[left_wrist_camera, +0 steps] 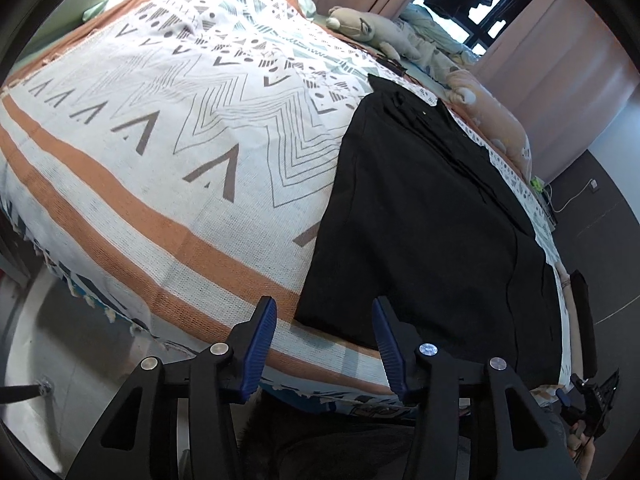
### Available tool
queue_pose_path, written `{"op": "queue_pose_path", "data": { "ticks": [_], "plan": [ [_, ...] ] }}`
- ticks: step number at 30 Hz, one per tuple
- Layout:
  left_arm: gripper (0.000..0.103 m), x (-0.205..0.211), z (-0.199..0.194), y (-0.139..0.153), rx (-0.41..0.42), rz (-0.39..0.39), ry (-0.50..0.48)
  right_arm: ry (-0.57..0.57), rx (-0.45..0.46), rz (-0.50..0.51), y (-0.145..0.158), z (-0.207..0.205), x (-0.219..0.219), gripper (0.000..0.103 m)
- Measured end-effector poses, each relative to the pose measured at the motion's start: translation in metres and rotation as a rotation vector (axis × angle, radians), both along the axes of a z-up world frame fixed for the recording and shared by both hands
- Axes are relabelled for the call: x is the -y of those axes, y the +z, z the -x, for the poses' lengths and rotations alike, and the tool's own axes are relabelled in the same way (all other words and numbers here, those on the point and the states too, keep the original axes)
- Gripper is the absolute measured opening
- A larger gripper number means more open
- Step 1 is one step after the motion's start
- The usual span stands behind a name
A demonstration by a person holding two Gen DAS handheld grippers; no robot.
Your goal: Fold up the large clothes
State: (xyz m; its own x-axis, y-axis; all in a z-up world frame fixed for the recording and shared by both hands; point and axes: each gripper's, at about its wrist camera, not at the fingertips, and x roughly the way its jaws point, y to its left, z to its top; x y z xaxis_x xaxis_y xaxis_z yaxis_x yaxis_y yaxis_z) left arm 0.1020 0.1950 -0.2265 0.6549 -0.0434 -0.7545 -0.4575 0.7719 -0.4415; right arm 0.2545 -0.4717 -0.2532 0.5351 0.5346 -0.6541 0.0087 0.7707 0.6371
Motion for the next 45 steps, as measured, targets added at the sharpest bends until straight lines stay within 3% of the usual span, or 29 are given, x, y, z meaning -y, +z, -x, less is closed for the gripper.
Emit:
{"op": "queue_pose_path", "data": {
  "ticks": [9, 11, 13, 15, 18, 22, 29, 35, 45],
  "plan": [
    [0.046, -0.004, -0.006, -0.006, -0.005, 0.016, 0.008, 0.004, 0.018, -0.016, -0.015, -0.024, -0.014, 0.066],
    [0.038, -0.004, -0.009, -0.007, 0.001, 0.034, 0.009, 0.009, 0.020, -0.013, -0.014, -0.027, -0.015, 0.065],
    [0.029, -0.003, -0.012, -0.009, 0.007, 0.077, -0.008, 0.031, 0.020, -0.060, -0.014, -0.028, -0.016, 0.035],
    [0.022, -0.001, -0.013, -0.008, 0.019, 0.089, -0.019, 0.056, 0.022, -0.117, -0.014, -0.029, -0.016, 0.021],
    [0.021, 0.002, -0.008, 0.003, 0.050, 0.067, -0.022, 0.072, 0.066, -0.147, -0.005, -0.026, -0.017, 0.021],
    [0.021, 0.004, -0.004, 0.016, 0.134, 0.102, -0.047, 0.083, 0.127, -0.179, 0.008, -0.020, -0.018, 0.021],
    [0.028, 0.001, -0.019, 0.004, 0.065, 0.157, -0.055, 0.055, 0.026, -0.176, -0.017, -0.027, -0.016, 0.025],
    [0.028, -0.009, -0.025, -0.016, 0.062, 0.272, -0.025, 0.057, -0.001, -0.196, -0.029, -0.035, -0.022, 0.026],
    [0.028, -0.011, -0.051, -0.016, 0.091, 0.251, -0.028, 0.069, 0.010, -0.240, -0.038, -0.060, -0.040, 0.026]
  ]
}}
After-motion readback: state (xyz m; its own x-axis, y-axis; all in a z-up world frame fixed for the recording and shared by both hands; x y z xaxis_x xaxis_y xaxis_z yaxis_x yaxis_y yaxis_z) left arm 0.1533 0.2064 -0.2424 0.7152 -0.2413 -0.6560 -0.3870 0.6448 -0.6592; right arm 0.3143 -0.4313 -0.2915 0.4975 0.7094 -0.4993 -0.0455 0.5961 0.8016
